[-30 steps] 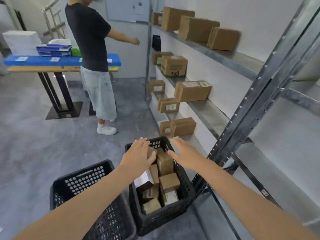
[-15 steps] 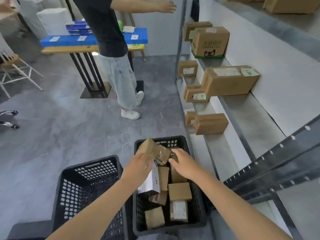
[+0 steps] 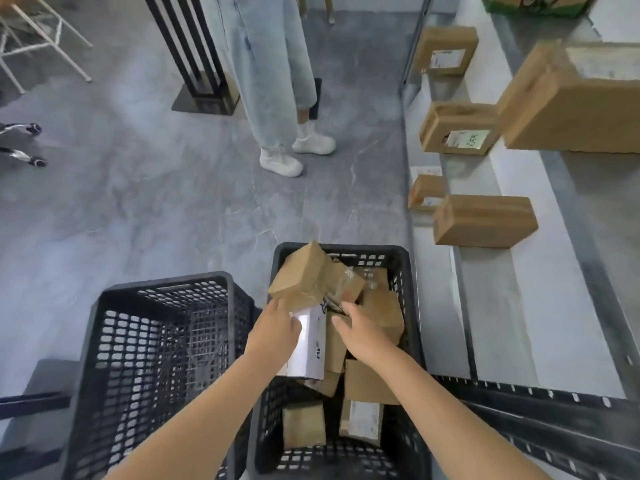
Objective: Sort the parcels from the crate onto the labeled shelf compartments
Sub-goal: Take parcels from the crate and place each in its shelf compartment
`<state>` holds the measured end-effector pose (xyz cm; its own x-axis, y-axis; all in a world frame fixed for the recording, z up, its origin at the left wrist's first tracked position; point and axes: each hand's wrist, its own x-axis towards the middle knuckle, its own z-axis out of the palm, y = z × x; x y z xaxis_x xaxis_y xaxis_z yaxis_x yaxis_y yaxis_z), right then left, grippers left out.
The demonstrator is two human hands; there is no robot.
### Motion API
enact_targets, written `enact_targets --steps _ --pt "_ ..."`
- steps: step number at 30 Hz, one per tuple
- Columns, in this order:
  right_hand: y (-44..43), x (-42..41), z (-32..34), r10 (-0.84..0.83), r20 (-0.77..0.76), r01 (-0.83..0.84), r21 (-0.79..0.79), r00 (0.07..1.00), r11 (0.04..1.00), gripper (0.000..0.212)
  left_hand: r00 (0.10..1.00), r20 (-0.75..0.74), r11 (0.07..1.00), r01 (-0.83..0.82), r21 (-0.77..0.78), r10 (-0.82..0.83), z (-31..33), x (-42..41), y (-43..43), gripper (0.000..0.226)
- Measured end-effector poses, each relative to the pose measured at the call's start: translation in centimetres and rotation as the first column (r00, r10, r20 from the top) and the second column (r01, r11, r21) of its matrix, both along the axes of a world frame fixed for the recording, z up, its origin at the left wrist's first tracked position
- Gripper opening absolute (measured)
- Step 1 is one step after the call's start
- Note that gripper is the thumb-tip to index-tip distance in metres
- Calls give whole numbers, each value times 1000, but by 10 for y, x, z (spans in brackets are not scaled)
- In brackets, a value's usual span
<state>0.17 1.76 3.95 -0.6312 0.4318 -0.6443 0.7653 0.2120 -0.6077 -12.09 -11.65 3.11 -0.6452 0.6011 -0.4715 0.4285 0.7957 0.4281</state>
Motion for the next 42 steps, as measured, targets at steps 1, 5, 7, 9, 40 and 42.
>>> enact_targets --steps 1,5,7,9,40,42 --pt "4 -11 -7 -36 -11 36 -29 999 999 52 1000 1 1000 -15 25 15 -5 -9 7 39" --pt "14 -55 -41 -181 2 179 -157 983 971 60 998 -34 993 -39 113 43 -24 -32 34 45" --pt "16 -73 -56 -241 30 242 -210 970 947 60 997 5 988 -83 133 83 -34 -40 42 41" --pt "16 -85 -71 -288 58 294 -244 956 924 57 987 63 979 -152 137 144 -47 -47 47 42" --pt "16 10 224 -252 -606 334 25 755 942 27 913 391 442 -400 803 116 235 33 33 39" --pt "17 23 255 -261 -692 403 47 673 914 16 936 343 398 -345 850 81 267 43 30 39"
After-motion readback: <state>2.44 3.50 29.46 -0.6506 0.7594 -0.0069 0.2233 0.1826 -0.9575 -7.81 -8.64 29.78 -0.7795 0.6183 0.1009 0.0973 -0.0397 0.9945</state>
